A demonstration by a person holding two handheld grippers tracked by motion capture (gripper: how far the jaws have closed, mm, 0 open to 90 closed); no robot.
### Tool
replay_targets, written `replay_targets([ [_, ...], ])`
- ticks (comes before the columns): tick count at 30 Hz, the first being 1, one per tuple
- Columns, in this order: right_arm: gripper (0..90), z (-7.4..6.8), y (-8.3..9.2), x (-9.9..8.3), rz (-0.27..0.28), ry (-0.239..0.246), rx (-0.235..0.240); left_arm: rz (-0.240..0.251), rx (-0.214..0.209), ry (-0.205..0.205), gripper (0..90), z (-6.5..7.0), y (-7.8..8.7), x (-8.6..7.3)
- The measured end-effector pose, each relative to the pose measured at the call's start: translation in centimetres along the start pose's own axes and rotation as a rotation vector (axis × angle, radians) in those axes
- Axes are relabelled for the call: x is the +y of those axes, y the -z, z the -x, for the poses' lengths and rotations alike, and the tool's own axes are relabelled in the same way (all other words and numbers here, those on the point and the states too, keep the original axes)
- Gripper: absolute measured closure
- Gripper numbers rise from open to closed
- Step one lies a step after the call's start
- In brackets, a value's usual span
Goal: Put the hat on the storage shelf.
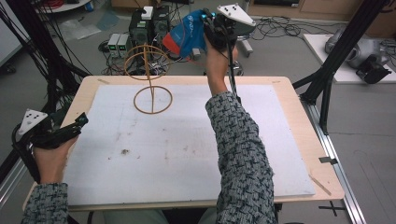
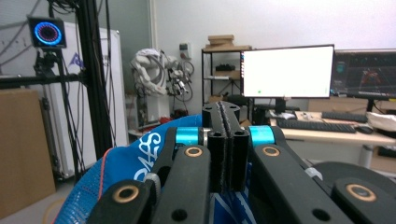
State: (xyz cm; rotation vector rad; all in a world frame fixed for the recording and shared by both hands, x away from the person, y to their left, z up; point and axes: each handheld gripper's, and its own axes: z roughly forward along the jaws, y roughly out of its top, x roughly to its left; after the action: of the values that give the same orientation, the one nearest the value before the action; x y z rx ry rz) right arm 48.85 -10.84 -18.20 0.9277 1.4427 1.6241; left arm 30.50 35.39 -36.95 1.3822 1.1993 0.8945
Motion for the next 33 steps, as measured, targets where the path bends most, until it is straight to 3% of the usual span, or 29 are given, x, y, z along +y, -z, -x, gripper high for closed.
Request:
replay_targets([
  [5,90.0,-0.7,-0.6,0.7,0.014,-0.003,0.013,0.001,0.000,0.000,16.6,0.0,0.1,0.1],
  [13,90.0,-2.9,-2.3,2.0,0.032,-0.015,0.050,0.007,-0.002,0.003,16.6,-0.1,0.2,0.2],
  [25,90.0,-6.3,-4.5,2.0,0.033,-0.018,0.117,0.015,-0.004,0.012,16.7,-0.3,0.4,0.3],
  [29,90.0,-6.9,-4.8,1.9,0.030,-0.025,0.134,0.018,-0.006,0.014,16.7,-0.3,0.4,0.3],
  [33,90.0,-7.2,-5.0,1.6,0.024,-0.049,0.180,0.014,-0.003,0.015,16.7,-0.3,0.3,0.3],
])
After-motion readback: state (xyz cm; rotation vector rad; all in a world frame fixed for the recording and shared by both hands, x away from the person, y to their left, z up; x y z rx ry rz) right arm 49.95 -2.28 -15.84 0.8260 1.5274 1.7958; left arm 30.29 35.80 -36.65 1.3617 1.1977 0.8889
